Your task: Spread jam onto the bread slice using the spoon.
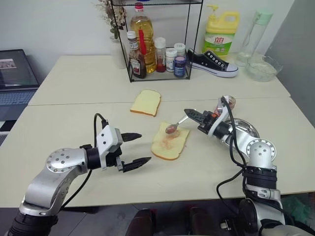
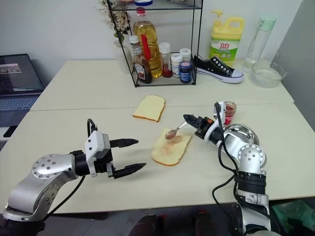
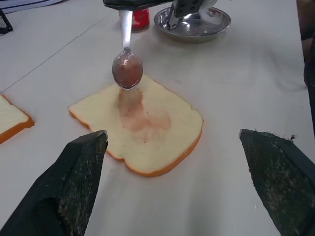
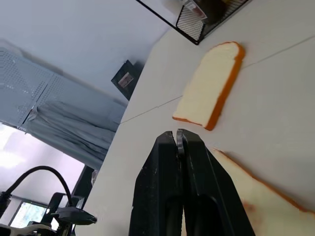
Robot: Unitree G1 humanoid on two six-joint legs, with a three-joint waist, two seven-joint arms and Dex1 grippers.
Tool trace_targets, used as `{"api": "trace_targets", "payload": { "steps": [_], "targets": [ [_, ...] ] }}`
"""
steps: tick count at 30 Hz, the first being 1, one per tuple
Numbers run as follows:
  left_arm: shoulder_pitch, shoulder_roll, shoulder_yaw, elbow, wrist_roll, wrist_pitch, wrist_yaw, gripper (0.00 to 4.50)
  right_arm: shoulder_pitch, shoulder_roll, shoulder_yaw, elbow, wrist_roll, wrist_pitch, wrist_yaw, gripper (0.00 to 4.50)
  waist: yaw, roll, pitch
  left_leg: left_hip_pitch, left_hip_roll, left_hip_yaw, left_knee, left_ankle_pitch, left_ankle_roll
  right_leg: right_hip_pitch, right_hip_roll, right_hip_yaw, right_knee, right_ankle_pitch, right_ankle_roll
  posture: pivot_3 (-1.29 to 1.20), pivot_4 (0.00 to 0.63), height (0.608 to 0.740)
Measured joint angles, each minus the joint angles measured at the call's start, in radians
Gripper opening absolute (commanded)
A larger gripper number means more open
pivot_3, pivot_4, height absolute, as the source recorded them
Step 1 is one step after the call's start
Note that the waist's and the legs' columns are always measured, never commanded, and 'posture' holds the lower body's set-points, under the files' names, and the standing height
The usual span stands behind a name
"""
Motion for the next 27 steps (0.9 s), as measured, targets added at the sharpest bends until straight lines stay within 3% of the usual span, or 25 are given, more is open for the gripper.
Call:
{"api": "trace_targets", "payload": {
  "steps": [6, 11, 19, 27],
  "targets": [
    [-0.009, 0.0, -0.002, 0.0, 0.0, 0.001, 0.0, 4.5, 0.022, -0.027, 0.039, 0.083, -0.112, -0.052, 0.02, 0.03, 0.0, 0.0, 0.0, 0.0, 0.0, 0.0, 0.0, 0.0, 0.0, 0.0, 0.0, 0.0, 0.0, 0.0, 0.0, 0.0, 0.15, 0.74],
    [-0.01, 0.001, -0.002, 0.0, 0.0, 0.001, 0.0, 4.5, 0.047, -0.06, 0.037, 0.051, -0.117, -0.051, 0.047, 0.03, 0.0, 0.0, 0.0, 0.0, 0.0, 0.0, 0.0, 0.0, 0.0, 0.0, 0.0, 0.0, 0.0, 0.0, 0.0, 0.0, 0.15, 0.74],
    [-0.01, 0.001, -0.003, 0.0, 0.0, 0.002, 0.0, 4.5, 0.101, -0.103, 0.014, -0.047, -0.075, 0.02, 0.04, 0.03, 0.0, 0.0, 0.0, 0.0, 0.0, 0.0, 0.0, 0.0, 0.0, 0.0, 0.0, 0.0, 0.0, 0.0, 0.0, 0.0, 0.15, 0.74],
    [-0.036, 0.001, -0.005, 0.011, -0.001, 0.006, -0.001, 4.5, 0.059, -0.095, -0.072, -0.091, 0.041, 0.077, -0.049, 0.03, 0.001, 0.0, 0.0, 0.0, 0.0, 0.0, 0.0, 0.0, 0.0, 0.0, 0.0, 0.0, 0.0, 0.0, 0.0, 0.0, 0.15, 0.74]
  ]
}}
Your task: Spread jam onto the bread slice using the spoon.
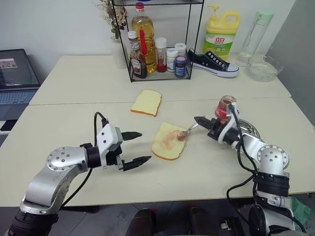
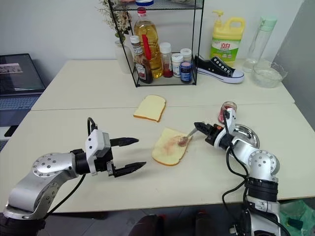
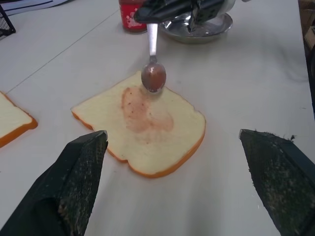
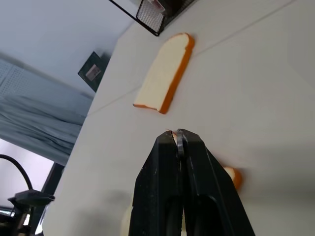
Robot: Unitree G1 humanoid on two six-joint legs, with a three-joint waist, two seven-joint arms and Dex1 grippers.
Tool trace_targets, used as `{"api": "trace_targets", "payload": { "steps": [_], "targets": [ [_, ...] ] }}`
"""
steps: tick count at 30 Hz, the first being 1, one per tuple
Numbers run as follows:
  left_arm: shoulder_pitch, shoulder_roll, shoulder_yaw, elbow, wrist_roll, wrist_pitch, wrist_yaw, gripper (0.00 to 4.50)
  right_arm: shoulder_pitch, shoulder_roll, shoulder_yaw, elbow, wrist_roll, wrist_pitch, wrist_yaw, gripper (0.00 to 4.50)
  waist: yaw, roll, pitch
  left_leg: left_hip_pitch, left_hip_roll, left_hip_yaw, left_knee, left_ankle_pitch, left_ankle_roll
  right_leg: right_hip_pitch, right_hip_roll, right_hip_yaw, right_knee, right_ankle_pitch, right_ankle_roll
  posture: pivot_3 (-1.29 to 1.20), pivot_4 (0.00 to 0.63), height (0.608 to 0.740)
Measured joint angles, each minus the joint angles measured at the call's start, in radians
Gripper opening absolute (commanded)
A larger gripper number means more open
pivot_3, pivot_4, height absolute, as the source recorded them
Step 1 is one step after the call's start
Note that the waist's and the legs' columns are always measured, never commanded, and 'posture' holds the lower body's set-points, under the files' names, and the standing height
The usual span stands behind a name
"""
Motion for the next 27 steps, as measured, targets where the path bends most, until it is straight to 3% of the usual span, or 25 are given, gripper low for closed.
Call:
{"api": "trace_targets", "payload": {
  "steps": [5, 12, 15, 20, 27],
  "targets": [
    [-0.18, 0.0, -0.019, 0.037, -0.027, 0.07, -0.013, 4.5, 0.038, -0.055, -0.144, -0.153, 0.211, 0.011, -0.178, 0.03, 0.013, -0.001, 0.0, -0.001, -0.001, -0.001, 0.001, 0.0, 0.0, 0.001, 0.0, -0.001, -0.001, 0.0, 0.0, 0.0, 0.15, 0.74],
    [-0.432, -0.122, -0.227, 0.149, -0.01, 0.104, -0.089, 4.5, 0.232, -0.228, -0.307, -0.265, 0.408, -0.055, -0.378, 0.03, 0.009, -0.001, 0.001, -0.001, -0.002, 0.001, 0.001, 0.0, 0.0, 0.001, 0.002, 0.0, 0.0, 0.0, 0.0, 0.0, 0.15, 0.74],
    [-0.568, -0.215, -0.321, 0.252, 0.046, 0.07, -0.121, 4.5, 0.297, -0.31, -0.36, -0.236, 0.37, -0.109, -0.391, 0.03, 0.005, -0.002, 0.001, 0.0, -0.002, 0.001, 0.001, 0.0, 0.0, 0.002, 0.004, 0.0, -0.001, 0.0, 0.0, 0.0, 0.15, 0.74],
    [-0.646, -0.34, -0.409, 0.421, 0.128, -0.012, -0.143, 4.5, 0.319, -0.32, -0.35, -0.089, 0.245, -0.201, -0.337, 0.03, -0.006, -0.002, 0.001, 0.0, 0.001, 0.005, 0.0, 0.0, 0.0, 0.001, 0.007, 0.003, 0.0, 0.0, 0.0, 0.0, 0.15, 0.74],
    [-0.649, -0.378, -0.431, 0.493, 0.177, -0.06, -0.175, 4.5, 0.242, -0.312, -0.272, 0.096, 0.133, -0.267, -0.207, 0.03, 0.0, -0.002, 0.001, 0.0, 0.002, 0.004, 0.001, 0.0, 0.001, 0.001, 0.007, 0.003, 0.0, 0.0, 0.0, 0.0, 0.15, 0.74]
  ]
}}
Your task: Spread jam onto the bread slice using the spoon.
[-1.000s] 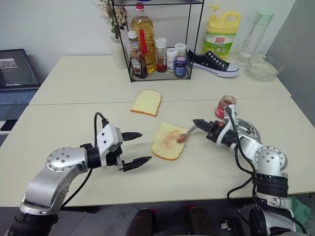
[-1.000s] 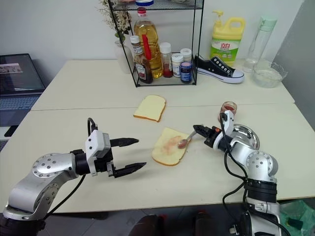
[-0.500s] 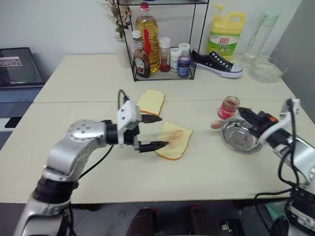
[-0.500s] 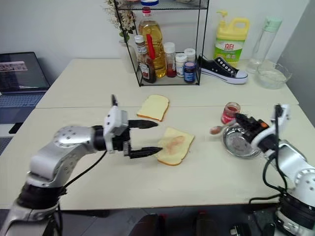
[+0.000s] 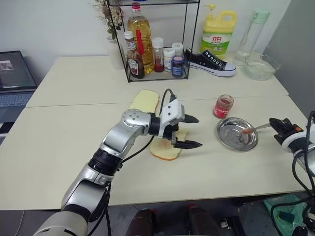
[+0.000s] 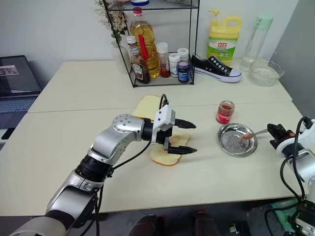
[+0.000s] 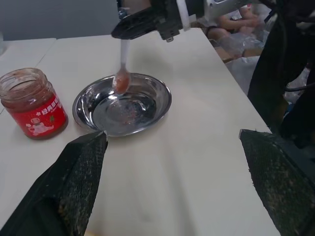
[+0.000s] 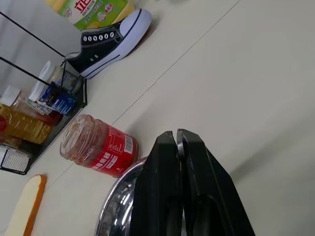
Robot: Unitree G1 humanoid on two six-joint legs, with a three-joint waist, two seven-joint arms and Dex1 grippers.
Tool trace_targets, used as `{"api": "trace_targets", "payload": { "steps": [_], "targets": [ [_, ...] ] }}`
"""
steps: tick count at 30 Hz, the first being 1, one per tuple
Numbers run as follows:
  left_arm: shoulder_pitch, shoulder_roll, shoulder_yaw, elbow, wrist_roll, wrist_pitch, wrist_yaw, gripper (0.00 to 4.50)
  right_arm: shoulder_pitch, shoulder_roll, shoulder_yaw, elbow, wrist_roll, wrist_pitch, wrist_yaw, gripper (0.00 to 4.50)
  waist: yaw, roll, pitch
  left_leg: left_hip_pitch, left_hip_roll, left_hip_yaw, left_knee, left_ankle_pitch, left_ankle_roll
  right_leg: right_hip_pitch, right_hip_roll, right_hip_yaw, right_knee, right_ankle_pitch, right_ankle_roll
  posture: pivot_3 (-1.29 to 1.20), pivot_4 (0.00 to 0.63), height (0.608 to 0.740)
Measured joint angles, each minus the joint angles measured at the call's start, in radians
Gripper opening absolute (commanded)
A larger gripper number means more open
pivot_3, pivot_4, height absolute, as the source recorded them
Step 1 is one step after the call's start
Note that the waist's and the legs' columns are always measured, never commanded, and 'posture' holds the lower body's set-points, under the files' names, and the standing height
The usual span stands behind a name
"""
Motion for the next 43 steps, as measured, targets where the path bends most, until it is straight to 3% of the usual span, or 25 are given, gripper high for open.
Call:
{"api": "trace_targets", "payload": {
  "steps": [12, 15, 26, 30, 33, 37, 43],
  "targets": [
    [0.025, -0.01, 0.001, 0.007, 0.011, -0.002, 0.001, 4.5, -0.04, -0.007, -0.059, 0.267, -0.068, -0.067, 0.2, 0.03, 0.003, 0.0, 0.0, 0.001, -0.001, -0.001, 0.001, 0.0, 0.0, 0.002, -0.002, -0.001, 0.0, 0.0, 0.0, 0.0, 0.15, 0.74],
    [0.027, -0.014, 0.001, 0.007, 0.013, -0.003, 0.0, 4.5, -0.038, -0.009, -0.063, 0.3, -0.091, -0.068, 0.221, 0.64, 0.004, 0.0, 0.0, 0.001, -0.001, -0.002, 0.001, 0.0, 0.0, 0.003, -0.002, -0.001, 0.0, 0.0, 0.0, 0.0, 0.15, 0.74],
    [-0.01, -0.034, 0.034, 0.038, 0.023, -0.016, 0.019, 4.5, -0.004, -0.008, -0.13, 0.307, -0.103, -0.062, 0.208, 4.48, 0.003, 0.0, 0.0, 0.001, -0.001, -0.002, 0.001, 0.0, 0.0, 0.003, -0.002, -0.001, -0.001, 0.0, 0.0, 0.0, 0.15, 0.74],
    [-0.012, -0.021, 0.075, 0.051, 0.023, -0.015, 0.04, 4.5, 0.038, -0.02, -0.169, 0.212, -0.094, -0.04, 0.165, 4.48, 0.003, 0.001, 0.0, 0.001, -0.001, -0.002, 0.001, 0.0, 0.0, 0.003, -0.002, -0.001, -0.001, 0.0, 0.0, 0.0, 0.15, 0.74],
    [-0.009, 0.027, 0.139, 0.053, 0.021, -0.007, 0.08, 4.5, 0.152, -0.114, -0.126, 0.048, -0.168, -0.038, 0.185, 4.48, 0.003, 0.002, 0.0, 0.0, -0.001, -0.002, 0.0, 0.0, 0.0, 0.002, -0.002, -0.001, -0.001, 0.0, 0.0, 0.0, 0.15, 0.74],
    [0.064, 0.188, 0.263, 0.051, 0.016, 0.036, 0.101, 4.5, 0.375, -0.244, -0.02, -0.243, -0.296, -0.049, 0.33, 4.48, -0.01, 0.002, 0.0, 0.003, 0.001, -0.004, -0.002, 0.0, 0.0, 0.002, 0.002, 0.0, -0.001, 0.0, 0.0, 0.0, 0.15, 0.74],
    [0.259, 0.408, 0.368, 0.055, 0.002, 0.103, 0.051, 4.5, 0.579, -0.354, -0.006, -0.476, -0.3, -0.031, 0.594, 4.48, -0.001, 0.0, 0.001, 0.001, 0.0, -0.008, 0.0, 0.0, 0.0, 0.002, 0.001, -0.002, -0.001, 0.0, 0.0, 0.0, 0.15, 0.74]
  ]
}}
